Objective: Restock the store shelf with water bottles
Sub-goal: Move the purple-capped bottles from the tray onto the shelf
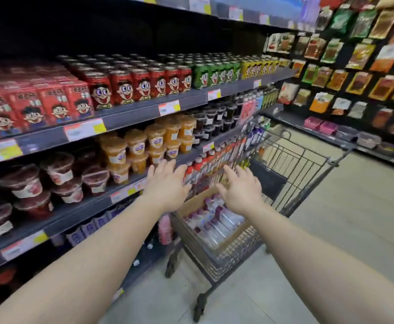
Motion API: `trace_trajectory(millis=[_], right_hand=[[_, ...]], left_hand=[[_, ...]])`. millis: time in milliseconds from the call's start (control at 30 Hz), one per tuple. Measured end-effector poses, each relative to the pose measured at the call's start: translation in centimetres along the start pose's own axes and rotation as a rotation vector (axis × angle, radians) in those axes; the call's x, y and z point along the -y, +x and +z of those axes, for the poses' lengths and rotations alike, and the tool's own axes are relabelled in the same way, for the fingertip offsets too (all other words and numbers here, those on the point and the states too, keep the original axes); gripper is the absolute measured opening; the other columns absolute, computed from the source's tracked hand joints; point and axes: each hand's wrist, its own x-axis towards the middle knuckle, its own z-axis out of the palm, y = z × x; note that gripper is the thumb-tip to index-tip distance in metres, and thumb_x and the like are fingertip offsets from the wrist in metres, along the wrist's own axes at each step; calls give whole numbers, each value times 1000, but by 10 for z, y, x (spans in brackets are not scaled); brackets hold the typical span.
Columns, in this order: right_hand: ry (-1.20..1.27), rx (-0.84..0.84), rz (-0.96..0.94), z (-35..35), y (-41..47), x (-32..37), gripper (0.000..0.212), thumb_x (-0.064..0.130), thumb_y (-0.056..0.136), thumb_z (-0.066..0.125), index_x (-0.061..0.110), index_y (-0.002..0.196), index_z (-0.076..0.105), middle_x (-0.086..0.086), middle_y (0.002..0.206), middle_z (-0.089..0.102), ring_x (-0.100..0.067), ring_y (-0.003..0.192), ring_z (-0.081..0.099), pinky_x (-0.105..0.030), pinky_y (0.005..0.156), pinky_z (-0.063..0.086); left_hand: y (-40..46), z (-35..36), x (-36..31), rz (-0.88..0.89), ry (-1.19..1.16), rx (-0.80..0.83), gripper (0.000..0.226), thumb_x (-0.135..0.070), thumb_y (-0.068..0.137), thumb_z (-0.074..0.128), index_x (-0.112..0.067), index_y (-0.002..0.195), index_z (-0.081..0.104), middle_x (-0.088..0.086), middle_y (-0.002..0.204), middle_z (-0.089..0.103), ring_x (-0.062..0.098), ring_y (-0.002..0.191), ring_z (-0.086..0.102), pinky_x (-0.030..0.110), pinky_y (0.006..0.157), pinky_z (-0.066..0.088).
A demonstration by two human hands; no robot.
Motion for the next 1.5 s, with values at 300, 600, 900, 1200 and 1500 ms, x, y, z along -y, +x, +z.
trace_trajectory(millis=[300, 600, 900, 1200, 1500], right_hand=[[13, 63, 92, 32, 124, -73, 64, 50, 95, 47, 28, 150, 24, -10, 154, 30, -30, 144, 19, -49, 116, 20], [-21, 252, 63, 103, 215, -137, 63, 49, 94, 49, 22, 148, 31, -10, 149, 39, -31, 137, 32, -42, 111, 32], [-66, 651, 8, 230, 285, -203, 65, 44, 96, 49, 16, 149, 26, -17, 141, 41, -34, 130, 40, -43, 104, 37], [-45, 862, -2, 333, 293, -222, 60, 37, 96, 52, 8, 144, 31, -17, 147, 30, -33, 124, 47, -41, 99, 42], [-85, 624, -17, 365, 276, -219, 68, 48, 85, 65, 8, 135, 40, -13, 132, 42, -28, 114, 51, -38, 88, 46]], left_hand=[[136, 59, -27, 33, -61, 131, 63, -48, 97, 41, -25, 153, 21, 7, 162, 17, 30, 149, 10, 50, 119, 6], [192, 128, -11, -101, 8, 240, 68, -52, 93, 47, -25, 151, 25, 9, 159, 24, 31, 147, 18, 51, 118, 17], [232, 232, -36, -377, -104, 404, 70, -49, 93, 50, -24, 152, 23, 9, 160, 21, 30, 148, 16, 48, 120, 12], [242, 311, -47, -538, -135, 517, 67, -46, 92, 54, -24, 150, 29, 8, 156, 32, 28, 144, 26, 44, 119, 20], [237, 349, -48, -579, -209, 561, 73, -43, 91, 59, -23, 152, 24, 8, 159, 26, 28, 146, 21, 47, 120, 17]])
